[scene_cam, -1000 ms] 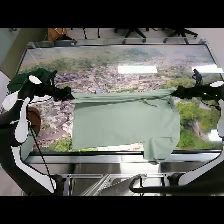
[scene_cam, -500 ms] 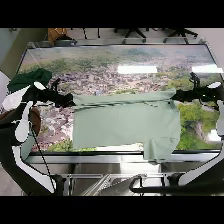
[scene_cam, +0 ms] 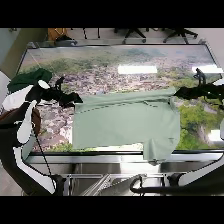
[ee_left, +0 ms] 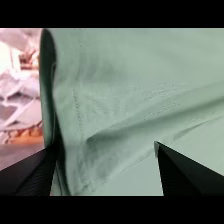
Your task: Fold the shirts.
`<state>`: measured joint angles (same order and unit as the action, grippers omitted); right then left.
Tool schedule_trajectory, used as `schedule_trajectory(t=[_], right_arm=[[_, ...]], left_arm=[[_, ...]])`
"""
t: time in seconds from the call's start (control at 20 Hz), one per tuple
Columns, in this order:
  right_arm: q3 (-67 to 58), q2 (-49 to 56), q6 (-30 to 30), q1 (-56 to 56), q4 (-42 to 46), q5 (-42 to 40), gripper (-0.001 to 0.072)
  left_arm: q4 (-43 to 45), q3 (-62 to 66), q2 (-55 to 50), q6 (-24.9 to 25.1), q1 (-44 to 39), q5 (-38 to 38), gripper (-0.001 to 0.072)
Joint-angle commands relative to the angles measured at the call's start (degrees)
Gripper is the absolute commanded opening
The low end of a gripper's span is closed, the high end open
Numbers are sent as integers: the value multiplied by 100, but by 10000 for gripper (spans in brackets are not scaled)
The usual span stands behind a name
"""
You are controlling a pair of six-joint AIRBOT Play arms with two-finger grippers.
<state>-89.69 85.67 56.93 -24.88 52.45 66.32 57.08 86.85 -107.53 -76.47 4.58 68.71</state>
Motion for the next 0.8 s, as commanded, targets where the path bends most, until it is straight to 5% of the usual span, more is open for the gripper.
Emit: schedule_trajectory(t=[0.0, 0.25, 0.75], right_arm=[[-4, -719, 990, -4, 1237, 136, 378], [243, -1569, 1847, -109, 1742, 1106, 367], [3683, -3960, 2581, -457, 1744, 1296, 370]], left_arm=[[114, -4, 319, -444, 109, 732, 681], [1593, -640, 1423, -726, 448, 1661, 681], [1027, -4277, 3506, -649, 525, 813, 681]])
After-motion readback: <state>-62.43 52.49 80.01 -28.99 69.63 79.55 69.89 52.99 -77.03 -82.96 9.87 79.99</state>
